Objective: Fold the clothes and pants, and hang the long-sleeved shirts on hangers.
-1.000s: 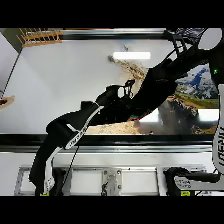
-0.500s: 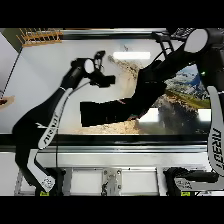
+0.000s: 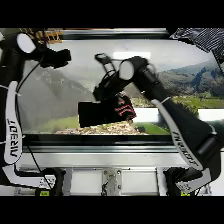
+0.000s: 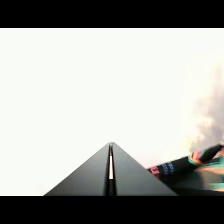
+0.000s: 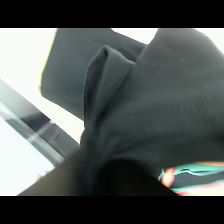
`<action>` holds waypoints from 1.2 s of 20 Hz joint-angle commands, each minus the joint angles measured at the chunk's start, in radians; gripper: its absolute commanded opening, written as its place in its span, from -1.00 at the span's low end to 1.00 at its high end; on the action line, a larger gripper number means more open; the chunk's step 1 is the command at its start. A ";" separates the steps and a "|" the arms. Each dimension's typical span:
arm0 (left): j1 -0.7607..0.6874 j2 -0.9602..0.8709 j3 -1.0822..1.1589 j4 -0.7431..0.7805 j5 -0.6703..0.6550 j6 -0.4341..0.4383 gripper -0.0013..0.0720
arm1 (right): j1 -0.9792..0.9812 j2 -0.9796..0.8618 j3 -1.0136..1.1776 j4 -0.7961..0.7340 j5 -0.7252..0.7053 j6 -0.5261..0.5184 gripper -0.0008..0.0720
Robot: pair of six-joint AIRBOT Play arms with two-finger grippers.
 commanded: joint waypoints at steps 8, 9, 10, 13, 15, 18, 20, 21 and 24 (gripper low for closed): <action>0.116 0.218 -0.237 0.007 0.079 0.016 -0.95 | 0.028 -0.080 -0.061 0.021 -0.114 -0.199 0.85; 0.116 0.246 -0.303 0.007 0.095 0.016 -0.95 | -0.031 -0.050 -0.117 0.020 -0.096 -0.208 0.85; 0.113 0.277 -0.376 0.004 0.110 0.016 -0.95 | -0.100 -0.009 -0.197 0.012 -0.092 -0.208 0.85; 0.091 0.361 -0.579 0.004 0.166 0.024 -0.95 | -0.336 0.104 -0.457 0.006 -0.121 -0.207 0.86; 0.066 0.398 -0.676 0.004 0.201 0.024 -0.95 | -0.486 0.113 -0.561 0.103 -0.123 -0.212 1.00; 0.027 0.433 -0.775 0.001 0.255 0.023 -0.95 | -0.626 0.053 -0.609 0.357 -0.121 -0.325 1.00; 0.008 0.435 -0.806 -0.003 0.268 0.023 -0.95 | -0.645 -0.008 -0.608 0.478 -0.123 -0.374 1.00; -0.002 0.435 -0.811 -0.003 0.269 0.023 -0.95 | -0.636 -0.035 -0.608 0.516 -0.121 -0.397 1.00; -0.024 0.435 -0.811 -0.003 0.287 0.023 -0.95 | -0.578 -0.098 -0.608 0.631 -0.124 -0.463 1.00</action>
